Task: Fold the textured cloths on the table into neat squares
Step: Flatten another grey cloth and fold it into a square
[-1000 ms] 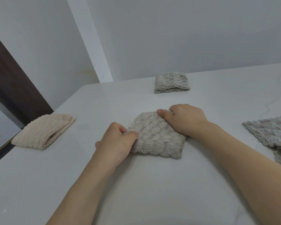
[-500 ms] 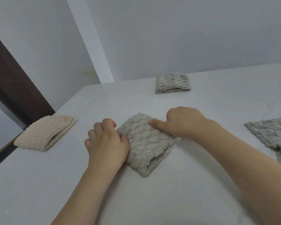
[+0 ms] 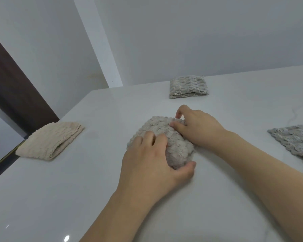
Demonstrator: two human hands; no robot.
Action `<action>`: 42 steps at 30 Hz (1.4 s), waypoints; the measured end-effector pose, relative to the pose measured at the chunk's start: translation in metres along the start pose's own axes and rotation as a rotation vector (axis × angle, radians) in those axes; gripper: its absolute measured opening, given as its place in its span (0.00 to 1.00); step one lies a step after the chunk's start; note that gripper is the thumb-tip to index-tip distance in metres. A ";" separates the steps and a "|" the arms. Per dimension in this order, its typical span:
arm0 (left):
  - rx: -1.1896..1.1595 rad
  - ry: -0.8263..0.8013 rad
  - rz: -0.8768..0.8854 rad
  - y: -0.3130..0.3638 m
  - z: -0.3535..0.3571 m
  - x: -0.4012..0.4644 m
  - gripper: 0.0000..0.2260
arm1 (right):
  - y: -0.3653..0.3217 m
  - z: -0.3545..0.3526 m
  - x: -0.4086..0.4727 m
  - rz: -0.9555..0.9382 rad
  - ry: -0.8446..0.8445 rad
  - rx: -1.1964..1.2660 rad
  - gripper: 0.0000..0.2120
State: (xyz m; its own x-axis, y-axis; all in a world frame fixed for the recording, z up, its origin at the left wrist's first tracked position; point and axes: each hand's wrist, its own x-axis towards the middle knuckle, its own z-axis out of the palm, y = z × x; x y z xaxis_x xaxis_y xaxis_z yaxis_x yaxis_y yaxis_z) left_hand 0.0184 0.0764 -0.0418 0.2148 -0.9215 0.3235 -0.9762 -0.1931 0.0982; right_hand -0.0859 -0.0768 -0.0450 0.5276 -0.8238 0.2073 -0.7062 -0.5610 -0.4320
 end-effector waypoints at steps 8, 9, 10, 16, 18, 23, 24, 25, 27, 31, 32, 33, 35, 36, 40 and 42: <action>0.088 0.193 -0.097 0.012 0.015 0.007 0.22 | -0.001 0.008 -0.001 0.004 0.113 0.028 0.14; 0.108 0.193 -0.083 0.012 0.015 0.007 0.21 | -0.001 0.008 -0.001 0.011 0.107 0.035 0.14; 0.125 0.196 -0.069 0.012 0.014 0.008 0.20 | 0.000 0.009 0.000 0.016 0.101 0.037 0.14; 0.098 0.159 -0.032 0.009 0.014 0.015 0.11 | 0.000 0.010 0.003 0.024 0.079 0.019 0.13; 0.115 0.098 -0.018 0.009 0.014 0.013 0.11 | -0.001 0.009 0.002 0.029 0.085 0.023 0.13; 0.097 -0.006 0.000 0.009 0.012 0.010 0.14 | -0.004 0.009 0.001 0.048 0.104 0.006 0.12; 0.088 -0.054 -0.001 0.010 0.010 0.010 0.15 | -0.004 0.009 0.001 0.052 0.103 0.006 0.11; 0.074 -0.101 -0.002 0.009 0.008 0.010 0.16 | -0.005 0.009 0.001 0.058 0.101 0.010 0.11; 0.051 -0.157 0.000 0.009 0.003 0.009 0.17 | -0.005 0.009 0.001 0.065 0.098 0.017 0.11; 0.043 -0.265 0.001 0.006 -0.001 0.008 0.24 | -0.004 0.011 0.003 0.065 0.093 0.018 0.11; 0.044 -0.298 -0.001 0.004 -0.001 0.008 0.25 | -0.004 0.011 0.003 0.067 0.094 0.019 0.11; 0.044 -0.338 -0.005 0.003 -0.002 0.009 0.28 | -0.004 0.011 0.003 0.071 0.095 0.017 0.11; 0.031 -0.432 -0.012 0.001 -0.003 0.008 0.32 | -0.004 0.011 0.003 0.073 0.098 0.013 0.11; 0.013 -0.488 -0.016 0.001 -0.003 0.008 0.32 | -0.003 0.011 0.003 0.072 0.098 0.011 0.11; -0.057 -0.615 -0.021 -0.004 -0.001 0.004 0.34 | -0.001 0.009 0.004 0.069 0.094 0.007 0.13; -0.138 -0.527 -0.039 -0.010 -0.002 0.009 0.33 | 0.000 0.009 0.004 0.055 0.087 -0.011 0.13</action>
State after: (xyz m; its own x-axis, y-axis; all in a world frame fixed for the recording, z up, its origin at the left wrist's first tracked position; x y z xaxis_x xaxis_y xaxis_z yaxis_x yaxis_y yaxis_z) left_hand 0.0305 0.0710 -0.0376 0.1732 -0.9655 -0.1945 -0.9476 -0.2172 0.2345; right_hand -0.0790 -0.0795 -0.0517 0.4453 -0.8571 0.2591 -0.7382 -0.5152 -0.4354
